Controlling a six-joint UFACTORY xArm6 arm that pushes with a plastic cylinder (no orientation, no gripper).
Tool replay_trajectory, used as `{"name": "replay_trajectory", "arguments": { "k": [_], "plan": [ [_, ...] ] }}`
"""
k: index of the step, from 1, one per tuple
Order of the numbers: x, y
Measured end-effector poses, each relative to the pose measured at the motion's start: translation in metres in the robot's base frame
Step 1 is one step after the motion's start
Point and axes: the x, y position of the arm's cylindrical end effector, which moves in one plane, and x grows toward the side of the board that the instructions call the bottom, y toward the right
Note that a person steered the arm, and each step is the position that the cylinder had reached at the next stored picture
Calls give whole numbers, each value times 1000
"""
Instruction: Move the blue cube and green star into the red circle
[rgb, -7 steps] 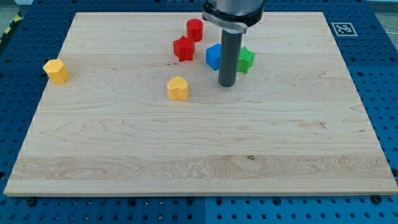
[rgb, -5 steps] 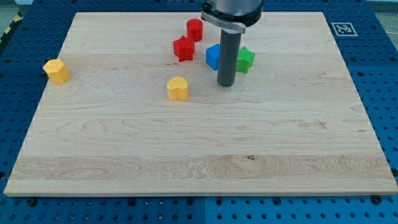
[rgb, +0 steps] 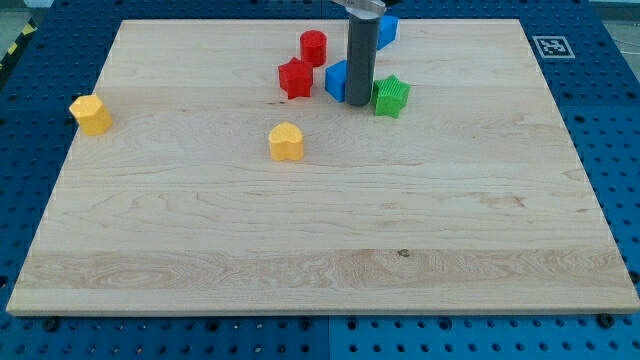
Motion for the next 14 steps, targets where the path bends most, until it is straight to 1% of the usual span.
{"name": "replay_trajectory", "arguments": {
  "k": [2, 5, 7, 9, 10, 12, 14],
  "plan": [
    [-21, 0],
    [-32, 6],
    [-32, 65],
    [-32, 96],
    [-19, 108],
    [17, 110],
    [22, 89]
  ]
}}
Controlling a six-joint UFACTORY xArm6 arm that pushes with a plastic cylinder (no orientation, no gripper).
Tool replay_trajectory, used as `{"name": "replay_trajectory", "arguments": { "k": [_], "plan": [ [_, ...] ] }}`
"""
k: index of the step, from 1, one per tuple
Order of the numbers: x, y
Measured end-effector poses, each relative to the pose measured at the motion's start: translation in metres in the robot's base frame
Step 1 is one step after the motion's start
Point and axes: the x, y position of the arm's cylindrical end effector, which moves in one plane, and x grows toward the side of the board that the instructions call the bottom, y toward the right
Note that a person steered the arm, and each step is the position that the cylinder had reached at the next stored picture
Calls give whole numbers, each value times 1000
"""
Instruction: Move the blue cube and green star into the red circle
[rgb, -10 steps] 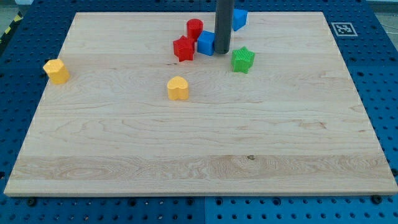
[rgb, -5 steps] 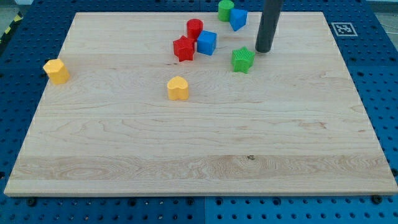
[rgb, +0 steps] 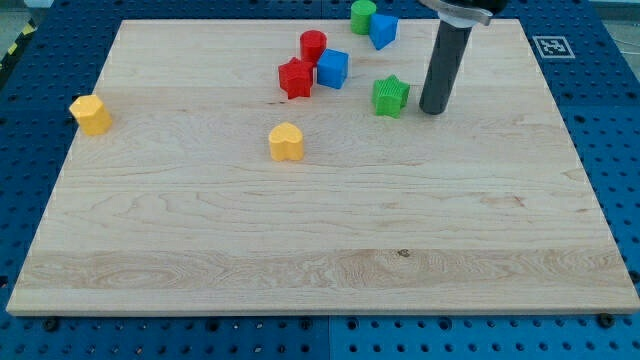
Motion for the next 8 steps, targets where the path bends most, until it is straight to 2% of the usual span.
{"name": "replay_trajectory", "arguments": {
  "k": [4, 8],
  "plan": [
    [0, -54],
    [-5, -67]
  ]
}}
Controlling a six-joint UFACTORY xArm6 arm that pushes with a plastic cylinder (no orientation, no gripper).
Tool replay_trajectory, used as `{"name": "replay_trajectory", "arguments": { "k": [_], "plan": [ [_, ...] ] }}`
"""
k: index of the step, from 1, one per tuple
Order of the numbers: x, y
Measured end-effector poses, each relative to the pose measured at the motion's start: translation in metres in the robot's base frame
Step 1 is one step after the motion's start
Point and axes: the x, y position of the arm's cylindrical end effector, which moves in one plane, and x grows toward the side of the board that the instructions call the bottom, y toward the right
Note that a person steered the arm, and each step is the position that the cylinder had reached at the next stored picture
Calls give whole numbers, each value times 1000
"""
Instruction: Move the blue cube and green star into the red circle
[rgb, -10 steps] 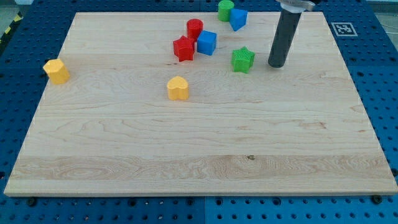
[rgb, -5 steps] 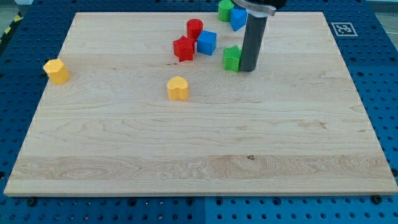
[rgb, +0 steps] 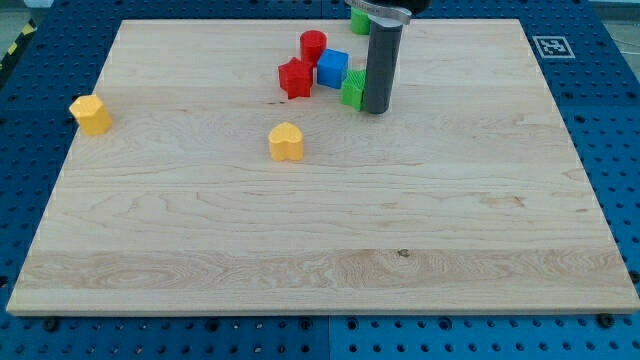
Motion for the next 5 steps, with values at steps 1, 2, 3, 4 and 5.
{"name": "replay_trajectory", "arguments": {
  "k": [1, 2, 3, 4, 5],
  "plan": [
    [-8, 0],
    [-19, 0],
    [-27, 0],
    [-33, 0],
    [-41, 0]
  ]
}}
